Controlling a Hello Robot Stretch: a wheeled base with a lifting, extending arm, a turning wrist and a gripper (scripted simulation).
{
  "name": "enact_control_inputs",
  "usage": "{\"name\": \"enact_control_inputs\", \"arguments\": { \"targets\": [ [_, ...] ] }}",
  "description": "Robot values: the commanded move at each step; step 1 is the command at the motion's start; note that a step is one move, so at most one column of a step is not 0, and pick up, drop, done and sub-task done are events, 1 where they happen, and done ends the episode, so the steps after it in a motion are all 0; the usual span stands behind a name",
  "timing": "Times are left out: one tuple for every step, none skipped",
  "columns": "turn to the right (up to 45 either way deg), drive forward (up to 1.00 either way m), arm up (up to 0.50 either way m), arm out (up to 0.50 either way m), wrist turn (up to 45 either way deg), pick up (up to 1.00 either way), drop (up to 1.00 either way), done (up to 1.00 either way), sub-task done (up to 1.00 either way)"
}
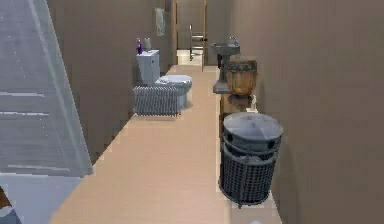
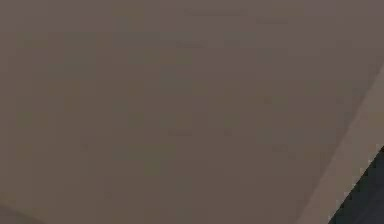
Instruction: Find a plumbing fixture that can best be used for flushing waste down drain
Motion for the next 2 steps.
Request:
{"name": "enact_control_inputs", "arguments": {
  "targets": [
    [-9.0,0.00,0.00,0.00,0.0,0.00,0.00,0.00,0.00],
    [-3.0,0.00,0.00,0.00,0.0,0.00,0.00,0.00,0.00]
  ]
}}
